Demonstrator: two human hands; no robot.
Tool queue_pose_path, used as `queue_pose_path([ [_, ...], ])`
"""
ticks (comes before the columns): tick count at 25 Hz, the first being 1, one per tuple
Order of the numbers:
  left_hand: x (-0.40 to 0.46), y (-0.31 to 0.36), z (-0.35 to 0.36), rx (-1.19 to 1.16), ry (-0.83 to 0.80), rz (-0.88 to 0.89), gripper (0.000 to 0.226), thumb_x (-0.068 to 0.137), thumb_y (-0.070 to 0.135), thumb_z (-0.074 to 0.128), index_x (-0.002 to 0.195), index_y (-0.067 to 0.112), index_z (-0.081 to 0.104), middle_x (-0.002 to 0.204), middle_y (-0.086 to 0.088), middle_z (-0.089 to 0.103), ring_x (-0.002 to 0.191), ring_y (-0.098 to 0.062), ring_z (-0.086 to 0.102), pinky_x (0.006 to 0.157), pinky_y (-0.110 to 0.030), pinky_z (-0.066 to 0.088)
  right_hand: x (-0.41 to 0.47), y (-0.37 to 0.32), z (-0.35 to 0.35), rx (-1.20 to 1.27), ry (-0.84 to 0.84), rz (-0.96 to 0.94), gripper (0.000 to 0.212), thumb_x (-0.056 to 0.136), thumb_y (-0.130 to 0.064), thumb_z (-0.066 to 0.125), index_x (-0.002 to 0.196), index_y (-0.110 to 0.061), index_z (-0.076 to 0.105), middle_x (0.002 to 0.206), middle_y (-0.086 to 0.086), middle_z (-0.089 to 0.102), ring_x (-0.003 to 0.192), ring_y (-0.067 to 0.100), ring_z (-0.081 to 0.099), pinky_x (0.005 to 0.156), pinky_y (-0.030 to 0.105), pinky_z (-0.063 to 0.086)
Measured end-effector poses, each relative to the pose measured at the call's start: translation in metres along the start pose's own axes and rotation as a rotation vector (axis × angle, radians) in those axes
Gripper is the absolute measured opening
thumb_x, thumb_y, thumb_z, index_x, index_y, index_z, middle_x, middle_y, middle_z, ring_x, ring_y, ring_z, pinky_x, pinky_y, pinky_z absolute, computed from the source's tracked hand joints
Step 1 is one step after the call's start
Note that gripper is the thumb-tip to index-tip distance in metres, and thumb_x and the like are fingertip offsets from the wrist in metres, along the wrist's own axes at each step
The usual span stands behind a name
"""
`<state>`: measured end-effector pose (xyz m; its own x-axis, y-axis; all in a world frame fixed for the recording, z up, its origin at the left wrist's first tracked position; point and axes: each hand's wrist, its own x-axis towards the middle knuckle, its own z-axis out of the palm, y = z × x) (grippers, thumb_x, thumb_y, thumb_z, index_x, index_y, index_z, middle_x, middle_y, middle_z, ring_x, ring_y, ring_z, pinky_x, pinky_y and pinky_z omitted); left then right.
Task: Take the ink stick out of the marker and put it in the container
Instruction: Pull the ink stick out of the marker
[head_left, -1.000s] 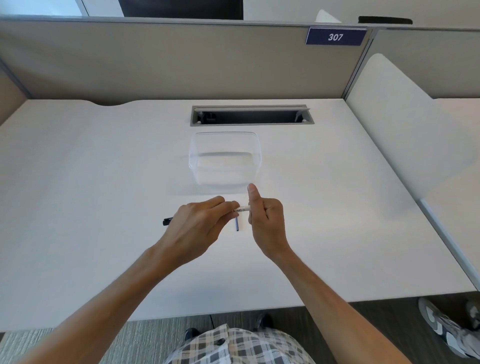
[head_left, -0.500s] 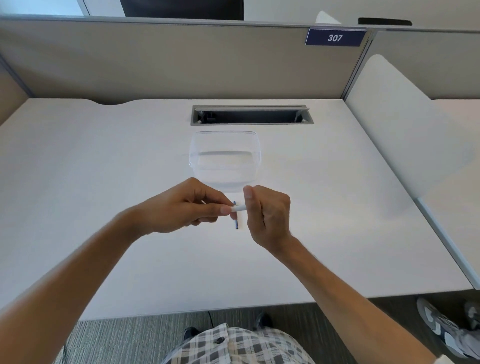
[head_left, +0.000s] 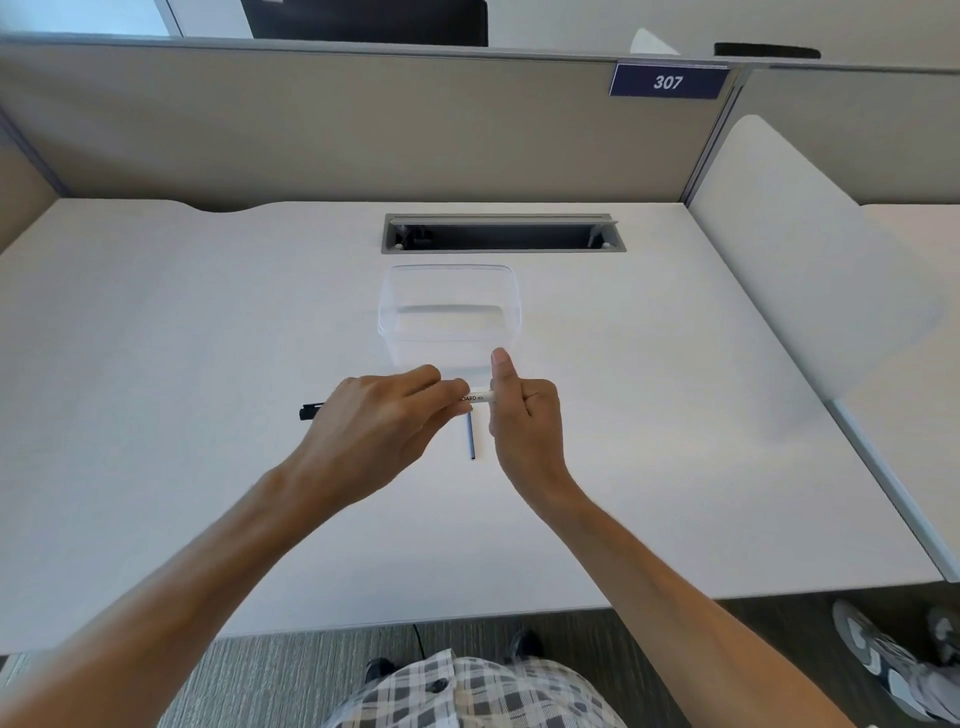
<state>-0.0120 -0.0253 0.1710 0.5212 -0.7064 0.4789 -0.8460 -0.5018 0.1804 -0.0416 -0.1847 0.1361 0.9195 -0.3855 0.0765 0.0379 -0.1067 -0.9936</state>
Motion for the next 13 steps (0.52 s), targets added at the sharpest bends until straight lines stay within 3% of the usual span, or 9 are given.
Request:
queue_pose_path([
  [2, 0.003, -0.001, -0.007, -0.191, -0.014, -0.067, 0.022, 0.098, 0.028, 0.056, 0.102, 0.013, 0.071, 0.066, 0.002, 0.055, 0.053, -0.022, 0.043, 0.045, -0.035, 0.041, -0.002, -0.004, 0.001, 0.01, 0.023, -0.112, 0.063, 0.105, -0.029, 0.045, 0.051, -0.011, 0.019, 0.047, 0.0, 0.018, 0.046, 0.015, 0.018, 0.048, 0.032, 0.017],
  [4, 0.009, 0.002, -0.017, -0.408, -0.051, -0.148, 0.019, 0.094, 0.026, 0.061, 0.099, 0.014, 0.075, 0.06, 0.005, 0.053, 0.052, -0.015, 0.04, 0.05, -0.025, 0.037, -0.003, -0.012, -0.002, -0.016, 0.05, -0.308, 0.059, 0.104, -0.024, 0.045, 0.051, -0.022, 0.018, 0.046, -0.008, 0.017, 0.045, 0.009, 0.016, 0.047, 0.027, 0.016],
  [6, 0.014, 0.004, -0.03, -0.711, -0.146, -0.285, 0.018, 0.092, 0.026, 0.065, 0.096, 0.015, 0.078, 0.055, 0.002, 0.047, 0.051, -0.014, 0.035, 0.05, -0.021, 0.032, 0.0, -0.019, -0.009, -0.133, 0.089, -0.648, 0.054, 0.105, -0.02, 0.041, 0.054, -0.023, 0.025, 0.05, -0.01, 0.018, 0.049, 0.01, 0.015, 0.05, 0.021, 0.013],
  [9, 0.02, -0.003, -0.046, -1.054, -0.444, -0.42, 0.017, 0.091, 0.023, 0.064, 0.094, 0.015, 0.079, 0.054, 0.0, 0.04, 0.051, -0.016, 0.03, 0.046, -0.021, 0.028, 0.008, -0.025, -0.018, -0.257, 0.079, -1.124, 0.041, 0.106, -0.016, 0.036, 0.065, -0.019, 0.035, 0.048, -0.001, 0.029, 0.059, 0.01, 0.016, 0.057, 0.021, 0.016],
  [11, 0.022, -0.003, -0.046, -1.049, -0.483, -0.423, 0.019, 0.092, 0.024, 0.063, 0.094, 0.014, 0.078, 0.055, 0.001, 0.039, 0.052, -0.016, 0.028, 0.046, -0.02, 0.027, 0.012, -0.026, -0.019, -0.293, 0.097, -1.148, 0.04, 0.106, -0.018, 0.037, 0.066, -0.019, 0.035, 0.045, 0.003, 0.034, 0.056, 0.013, 0.018, 0.054, 0.024, 0.018],
  [13, 0.023, -0.001, -0.04, -0.924, -0.342, -0.444, 0.023, 0.09, 0.03, 0.062, 0.093, 0.015, 0.078, 0.055, 0.0, 0.042, 0.052, -0.014, 0.032, 0.048, -0.019, 0.03, 0.014, -0.024, -0.017, -0.315, 0.126, -0.955, 0.047, 0.107, -0.023, 0.036, 0.059, -0.02, 0.032, 0.048, -0.004, 0.026, 0.05, 0.015, 0.018, 0.048, 0.027, 0.017],
])
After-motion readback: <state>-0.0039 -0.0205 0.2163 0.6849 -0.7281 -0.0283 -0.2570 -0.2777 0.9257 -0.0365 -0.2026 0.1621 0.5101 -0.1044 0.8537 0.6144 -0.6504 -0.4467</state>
